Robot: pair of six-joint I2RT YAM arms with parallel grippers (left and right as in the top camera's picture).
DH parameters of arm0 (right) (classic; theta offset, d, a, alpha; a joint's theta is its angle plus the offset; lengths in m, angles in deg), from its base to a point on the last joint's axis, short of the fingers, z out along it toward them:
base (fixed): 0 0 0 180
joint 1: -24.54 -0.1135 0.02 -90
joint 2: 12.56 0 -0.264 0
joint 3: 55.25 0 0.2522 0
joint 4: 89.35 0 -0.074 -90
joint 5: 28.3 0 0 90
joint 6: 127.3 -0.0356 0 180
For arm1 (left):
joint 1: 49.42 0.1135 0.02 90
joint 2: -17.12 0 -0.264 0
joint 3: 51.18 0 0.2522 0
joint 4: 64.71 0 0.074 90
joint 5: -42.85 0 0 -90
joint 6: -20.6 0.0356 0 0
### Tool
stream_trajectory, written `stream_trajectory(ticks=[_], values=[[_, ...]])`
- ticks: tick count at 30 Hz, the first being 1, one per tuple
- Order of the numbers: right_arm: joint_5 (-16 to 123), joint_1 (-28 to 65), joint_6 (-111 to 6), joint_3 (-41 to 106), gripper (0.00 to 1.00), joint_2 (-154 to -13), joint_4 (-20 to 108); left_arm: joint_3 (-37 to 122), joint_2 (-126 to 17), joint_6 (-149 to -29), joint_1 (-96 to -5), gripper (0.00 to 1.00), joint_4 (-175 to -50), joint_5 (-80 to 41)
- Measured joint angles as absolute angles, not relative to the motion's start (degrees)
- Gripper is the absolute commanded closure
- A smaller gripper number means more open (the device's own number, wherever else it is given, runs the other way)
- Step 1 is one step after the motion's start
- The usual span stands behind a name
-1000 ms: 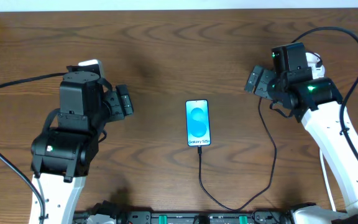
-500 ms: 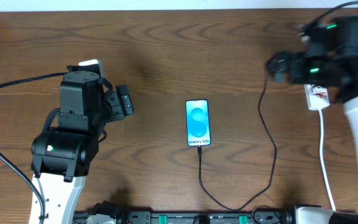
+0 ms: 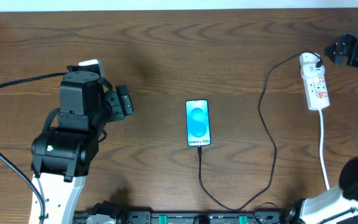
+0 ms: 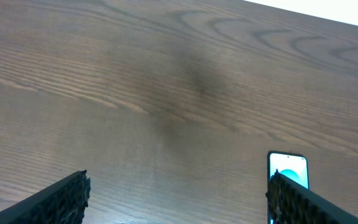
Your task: Plug charger to phone and switch on socket
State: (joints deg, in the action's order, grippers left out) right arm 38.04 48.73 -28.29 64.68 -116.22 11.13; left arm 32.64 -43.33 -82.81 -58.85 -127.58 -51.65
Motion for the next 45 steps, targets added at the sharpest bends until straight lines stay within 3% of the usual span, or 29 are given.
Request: stream_trajectory(ticks=[19, 45], values=[[33.1, 49.8, -21.1, 64.7, 0.01, -137.7, 14.7, 32.6, -43.3, -82.8, -58.9, 0.09, -127.6, -51.6], [33.4, 48.1, -20.9, 60.5, 0.01, -139.6, 22.7, 32.6, -43.3, -82.8, -58.9, 0.09, -127.6, -51.6]])
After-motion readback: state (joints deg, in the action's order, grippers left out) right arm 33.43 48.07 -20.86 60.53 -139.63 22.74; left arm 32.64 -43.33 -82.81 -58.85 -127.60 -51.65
